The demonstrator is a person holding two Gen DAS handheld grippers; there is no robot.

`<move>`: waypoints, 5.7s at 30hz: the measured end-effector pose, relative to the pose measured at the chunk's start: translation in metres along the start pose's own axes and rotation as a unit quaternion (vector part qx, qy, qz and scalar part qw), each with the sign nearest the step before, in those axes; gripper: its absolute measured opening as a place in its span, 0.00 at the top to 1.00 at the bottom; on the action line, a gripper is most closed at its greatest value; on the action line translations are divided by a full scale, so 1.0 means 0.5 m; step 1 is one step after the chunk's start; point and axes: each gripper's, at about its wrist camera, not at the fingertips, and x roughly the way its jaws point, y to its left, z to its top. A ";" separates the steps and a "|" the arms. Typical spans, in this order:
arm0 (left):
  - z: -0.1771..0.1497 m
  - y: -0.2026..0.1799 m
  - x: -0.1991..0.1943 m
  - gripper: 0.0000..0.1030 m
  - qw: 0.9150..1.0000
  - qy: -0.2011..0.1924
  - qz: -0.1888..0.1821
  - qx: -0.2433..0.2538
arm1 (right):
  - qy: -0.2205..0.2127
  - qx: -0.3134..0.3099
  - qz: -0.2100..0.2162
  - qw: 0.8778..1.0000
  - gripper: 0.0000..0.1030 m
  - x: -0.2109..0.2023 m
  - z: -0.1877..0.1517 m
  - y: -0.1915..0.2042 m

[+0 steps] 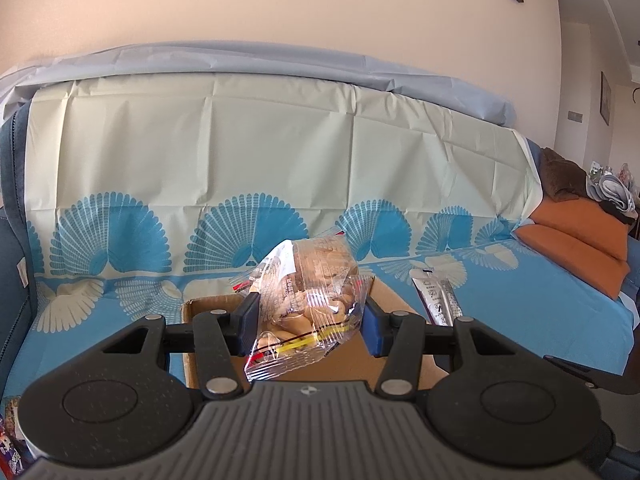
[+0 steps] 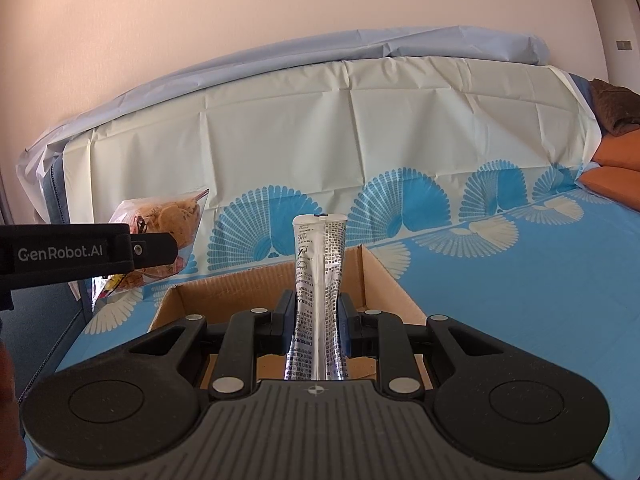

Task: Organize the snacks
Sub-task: 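Open both tools to drop the cookie bag and silver bar into the box, then grasp the purple candy bar with the left tool, then grasp the green-labelled peanut bar with the right tool while the left tool holds the purple bar, then lift and carry the purple bar and peanut bar over the box with both tools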

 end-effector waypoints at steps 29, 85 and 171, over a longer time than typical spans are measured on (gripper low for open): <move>-0.194 0.173 -0.196 0.75 0.998 0.018 0.013 -0.054 | 0.033 -0.058 0.016 0.998 0.36 0.004 -0.039 0.098; -0.357 0.633 -0.057 0.82 0.950 0.118 0.191 -0.216 | 0.037 -0.256 0.197 0.946 0.36 -0.021 -0.158 0.459; -0.378 0.529 -0.128 0.69 0.937 0.311 0.057 -0.147 | 0.330 -0.190 0.179 0.907 0.49 0.042 -0.330 0.444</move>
